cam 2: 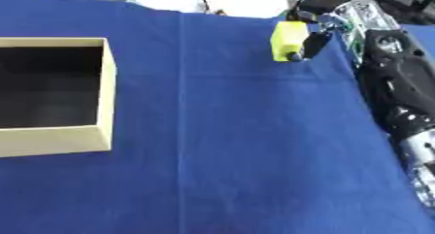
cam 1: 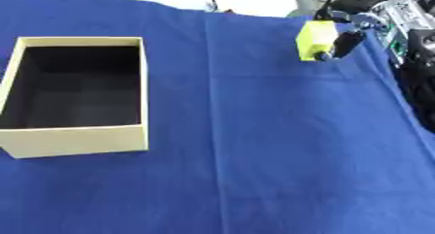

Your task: Pick up objects on the table and place them in the box.

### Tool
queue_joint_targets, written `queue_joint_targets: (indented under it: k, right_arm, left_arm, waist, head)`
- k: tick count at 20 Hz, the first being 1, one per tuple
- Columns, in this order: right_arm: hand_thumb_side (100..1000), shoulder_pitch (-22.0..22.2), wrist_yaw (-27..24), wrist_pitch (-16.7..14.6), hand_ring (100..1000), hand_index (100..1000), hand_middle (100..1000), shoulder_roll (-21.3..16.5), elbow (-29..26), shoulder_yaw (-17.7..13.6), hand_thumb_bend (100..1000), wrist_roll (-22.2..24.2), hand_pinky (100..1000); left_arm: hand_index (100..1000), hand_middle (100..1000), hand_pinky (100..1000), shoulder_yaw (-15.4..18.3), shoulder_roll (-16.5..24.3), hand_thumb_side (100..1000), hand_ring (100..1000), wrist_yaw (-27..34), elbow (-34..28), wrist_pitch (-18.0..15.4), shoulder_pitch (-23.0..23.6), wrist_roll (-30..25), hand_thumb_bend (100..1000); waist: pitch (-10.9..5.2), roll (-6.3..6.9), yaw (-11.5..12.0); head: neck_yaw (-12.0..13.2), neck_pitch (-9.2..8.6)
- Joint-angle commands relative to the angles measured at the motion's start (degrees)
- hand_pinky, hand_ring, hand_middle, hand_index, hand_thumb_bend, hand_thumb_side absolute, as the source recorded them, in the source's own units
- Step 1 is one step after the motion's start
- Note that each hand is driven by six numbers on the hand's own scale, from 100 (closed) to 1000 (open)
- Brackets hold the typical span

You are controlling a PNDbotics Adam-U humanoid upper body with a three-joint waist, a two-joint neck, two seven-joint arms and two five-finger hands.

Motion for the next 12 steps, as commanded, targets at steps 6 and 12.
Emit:
queue_joint_targets:
  k: [6,12]
  right_arm:
    - [306,-1.8,-1.9,-0.3,738,505,459,-1.8,-0.5,-0.1,434,-1.4,742]
    - [324,-2.5,-5.3,-1.5,732,482,442,-1.7,-2.5,0.6,435,-1.2,734]
  left_arm:
    - [741,629,900,0.6,0.8,829,701,0.0,-0.9,0.2,-0.2,-0.3,350]
    - [742,629,900,0.7,0.9,825,702,0.4,-0.9,0.4,0.1,-0.3,356]
  waist:
    - [-2.03,0.42,-0.6]
    - [-3.48,0.45,-1.4]
  head:
    - [0.2,0.14]
    - [0.8,1.26]
